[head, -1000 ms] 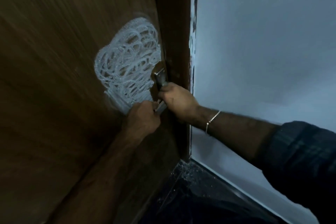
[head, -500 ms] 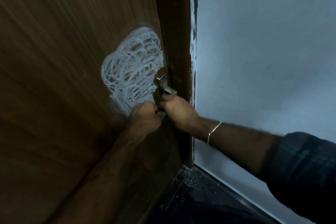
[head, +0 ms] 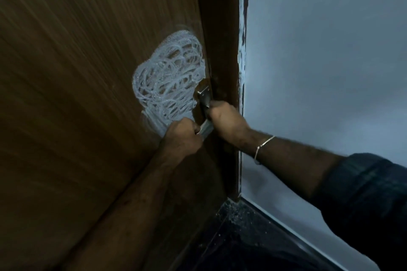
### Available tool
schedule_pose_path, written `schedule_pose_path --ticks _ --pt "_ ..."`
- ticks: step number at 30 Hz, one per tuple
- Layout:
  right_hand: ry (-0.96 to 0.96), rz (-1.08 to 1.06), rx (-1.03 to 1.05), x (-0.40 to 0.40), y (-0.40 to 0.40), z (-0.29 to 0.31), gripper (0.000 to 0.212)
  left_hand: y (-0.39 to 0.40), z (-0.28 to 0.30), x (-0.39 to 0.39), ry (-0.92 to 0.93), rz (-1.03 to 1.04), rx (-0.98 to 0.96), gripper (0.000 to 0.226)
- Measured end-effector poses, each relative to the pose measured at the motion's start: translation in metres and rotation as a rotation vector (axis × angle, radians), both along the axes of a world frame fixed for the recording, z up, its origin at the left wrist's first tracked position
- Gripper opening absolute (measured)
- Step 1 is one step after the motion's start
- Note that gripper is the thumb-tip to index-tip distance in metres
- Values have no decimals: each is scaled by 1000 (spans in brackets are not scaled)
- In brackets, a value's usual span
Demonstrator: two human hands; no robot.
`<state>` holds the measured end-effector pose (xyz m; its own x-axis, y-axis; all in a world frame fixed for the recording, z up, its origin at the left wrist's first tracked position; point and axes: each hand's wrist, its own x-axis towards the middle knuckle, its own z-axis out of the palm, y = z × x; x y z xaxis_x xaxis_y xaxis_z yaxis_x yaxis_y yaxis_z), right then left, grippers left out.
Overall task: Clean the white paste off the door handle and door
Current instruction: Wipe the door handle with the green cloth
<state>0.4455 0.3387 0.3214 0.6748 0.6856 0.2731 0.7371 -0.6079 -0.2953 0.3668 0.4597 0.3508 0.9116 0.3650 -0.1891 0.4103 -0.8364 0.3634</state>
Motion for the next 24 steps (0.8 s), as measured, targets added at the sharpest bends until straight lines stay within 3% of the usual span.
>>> schedule_pose_path --ticks 3,7,10,16,20,24 --pt "-16 157 -58 -13 3 0 27 1 2 1 -2 3 30 21" --pt "41 -112 24 20 -1 6 25 1 -1 0 -47 -7 11 21" --pt "40 74 -17 -13 14 -5 22 1 -5 0 -104 74 -24 6" --pt "0 -49 55 15 -2 -6 21 5 -20 -3 -216 172 -271 22" --pt "-87 274 -112 -14 9 -9 21 8 -30 -2 -251 309 -503 22" --pt "-109 102 -97 22 -9 1 26 11 -38 0 -272 393 -685 26"
